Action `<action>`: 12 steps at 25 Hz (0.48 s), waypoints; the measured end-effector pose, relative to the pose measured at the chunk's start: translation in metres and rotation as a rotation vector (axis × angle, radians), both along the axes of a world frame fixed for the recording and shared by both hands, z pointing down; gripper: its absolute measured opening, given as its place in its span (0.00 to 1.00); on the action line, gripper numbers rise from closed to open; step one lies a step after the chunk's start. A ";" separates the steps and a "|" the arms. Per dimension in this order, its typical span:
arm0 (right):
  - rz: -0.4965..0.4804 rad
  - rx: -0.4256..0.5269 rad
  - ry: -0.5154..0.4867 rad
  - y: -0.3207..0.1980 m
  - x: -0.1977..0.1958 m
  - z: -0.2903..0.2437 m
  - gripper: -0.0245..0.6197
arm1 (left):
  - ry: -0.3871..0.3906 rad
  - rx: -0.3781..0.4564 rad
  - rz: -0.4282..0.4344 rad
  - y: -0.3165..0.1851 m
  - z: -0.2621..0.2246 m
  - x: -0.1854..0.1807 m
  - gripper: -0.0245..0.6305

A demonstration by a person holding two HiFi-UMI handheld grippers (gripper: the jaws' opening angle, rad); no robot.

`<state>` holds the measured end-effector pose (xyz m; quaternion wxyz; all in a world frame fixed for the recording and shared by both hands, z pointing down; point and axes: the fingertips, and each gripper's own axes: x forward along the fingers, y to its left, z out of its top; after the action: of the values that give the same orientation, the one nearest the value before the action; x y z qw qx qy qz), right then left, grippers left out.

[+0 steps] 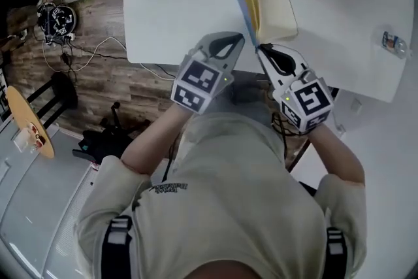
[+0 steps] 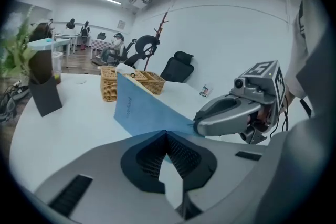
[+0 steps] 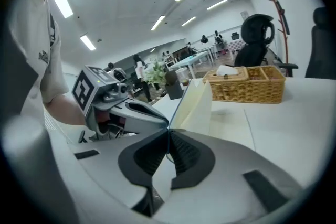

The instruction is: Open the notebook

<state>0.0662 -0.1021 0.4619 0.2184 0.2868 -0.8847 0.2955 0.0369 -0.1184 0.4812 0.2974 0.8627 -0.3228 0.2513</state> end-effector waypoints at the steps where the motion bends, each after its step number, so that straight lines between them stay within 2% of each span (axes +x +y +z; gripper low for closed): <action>1: -0.038 -0.002 -0.001 0.005 -0.014 0.001 0.05 | 0.007 -0.012 -0.026 0.004 -0.001 -0.011 0.04; 5: -0.150 -0.023 -0.003 0.021 -0.054 0.019 0.05 | 0.060 -0.089 -0.159 0.017 0.007 -0.042 0.04; 7: -0.193 -0.035 0.006 0.028 -0.066 0.031 0.05 | 0.049 -0.100 -0.204 0.021 0.017 -0.050 0.04; 12: -0.275 -0.069 0.045 0.041 -0.098 0.070 0.06 | 0.033 -0.151 -0.241 0.035 0.042 -0.082 0.04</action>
<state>-0.0321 -0.0614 0.5316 0.2865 0.1616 -0.8999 0.2864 -0.0447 -0.0838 0.5236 0.3949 0.7967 -0.3992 0.2234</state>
